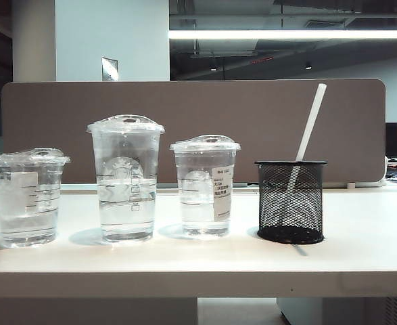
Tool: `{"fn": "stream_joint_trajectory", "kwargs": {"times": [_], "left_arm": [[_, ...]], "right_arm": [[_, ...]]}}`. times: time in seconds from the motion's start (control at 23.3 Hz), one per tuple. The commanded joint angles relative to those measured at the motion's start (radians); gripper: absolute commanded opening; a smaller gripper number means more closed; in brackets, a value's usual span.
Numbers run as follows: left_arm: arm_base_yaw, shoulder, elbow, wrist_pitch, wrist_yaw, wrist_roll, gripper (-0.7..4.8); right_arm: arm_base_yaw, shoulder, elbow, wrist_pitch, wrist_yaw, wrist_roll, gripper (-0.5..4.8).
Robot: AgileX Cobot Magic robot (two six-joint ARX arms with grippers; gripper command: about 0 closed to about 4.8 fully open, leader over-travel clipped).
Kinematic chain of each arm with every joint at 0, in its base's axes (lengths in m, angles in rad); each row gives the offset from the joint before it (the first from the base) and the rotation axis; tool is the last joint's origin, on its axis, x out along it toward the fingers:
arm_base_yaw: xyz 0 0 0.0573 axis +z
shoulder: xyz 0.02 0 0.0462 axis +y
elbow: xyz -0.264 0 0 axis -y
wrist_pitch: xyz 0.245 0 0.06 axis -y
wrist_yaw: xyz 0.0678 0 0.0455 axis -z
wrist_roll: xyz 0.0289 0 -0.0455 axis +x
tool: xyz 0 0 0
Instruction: Pick up the straw and insert it into the small coffee cup.
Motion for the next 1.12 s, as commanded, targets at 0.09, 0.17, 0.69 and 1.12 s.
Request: {"fn": "stream_joint_trajectory", "kwargs": {"times": [0.09,0.17,0.69,1.12], "left_arm": [[0.001,0.0,0.315,-0.313,0.18,0.0,-0.05],[0.001,0.0,0.5,-0.537,0.191,0.0,-0.05],[0.001,-0.002,1.016,-1.533,0.259,0.0,-0.05],[0.0,-0.008,1.014,-1.532,0.073,0.024,-0.05]], "right_arm": [[0.0,-0.002,-0.006,0.011,0.0,0.0,0.0],[0.0,-0.002,-0.006,0.011,0.0,0.0,0.0],[0.0,-0.002,-0.006,0.01,0.0,0.0,0.0],[0.0,-0.002,-0.006,0.01,0.001,0.0,0.0]]}}
